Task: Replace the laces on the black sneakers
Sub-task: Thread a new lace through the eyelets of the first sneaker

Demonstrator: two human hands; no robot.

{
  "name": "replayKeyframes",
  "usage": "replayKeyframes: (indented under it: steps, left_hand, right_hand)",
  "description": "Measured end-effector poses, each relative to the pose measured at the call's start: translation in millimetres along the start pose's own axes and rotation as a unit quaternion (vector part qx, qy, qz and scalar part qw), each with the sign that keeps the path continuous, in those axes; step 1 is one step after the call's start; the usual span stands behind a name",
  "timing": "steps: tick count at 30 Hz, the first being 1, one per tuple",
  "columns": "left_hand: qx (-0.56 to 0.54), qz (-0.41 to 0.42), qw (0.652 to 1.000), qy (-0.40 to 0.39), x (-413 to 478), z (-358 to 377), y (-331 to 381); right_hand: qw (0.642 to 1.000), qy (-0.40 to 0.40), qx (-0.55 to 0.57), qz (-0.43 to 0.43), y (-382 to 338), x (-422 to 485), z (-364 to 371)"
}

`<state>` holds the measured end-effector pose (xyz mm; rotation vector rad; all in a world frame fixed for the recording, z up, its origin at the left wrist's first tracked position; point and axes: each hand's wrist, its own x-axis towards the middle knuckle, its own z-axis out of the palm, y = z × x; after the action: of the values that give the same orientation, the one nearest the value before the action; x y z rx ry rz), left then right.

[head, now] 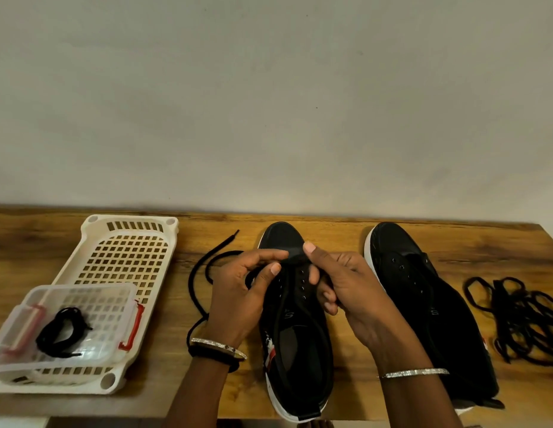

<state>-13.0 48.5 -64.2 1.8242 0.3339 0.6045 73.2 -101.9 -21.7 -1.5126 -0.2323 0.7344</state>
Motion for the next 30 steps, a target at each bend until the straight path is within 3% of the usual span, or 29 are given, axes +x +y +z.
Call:
replayKeyframes:
  steps: [5, 11, 15, 21, 30]
  left_hand:
    - [-0.012, 0.013, 0.999, -0.037, -2, 8, 5]
    - [-0.006, 0.018, 1.0, 0.004, 0, 4, 2]
    - [0.023, 0.012, 0.999, 0.034, 0, 1, -1]
    - [0.053, 0.01, 0.998, 0.018, 0, 4, -3]
    - [0.036, 0.019, 0.999, -0.022, 1, 4, -7]
  right_hand:
    - [1.0, -0.027, -0.011, 0.001, -1, 0, 12]
    - [0.998, -0.009, -0.055, -0.011, 1, 2, 7]
    - [0.997, 0.007, -0.043, -0.065, 3, 3, -3]
    - [0.99, -0.076, -0.043, -0.107, 3, 1, 1]
    - [0.984, -0.061, -0.095, -0.141, 8, 3, 1]
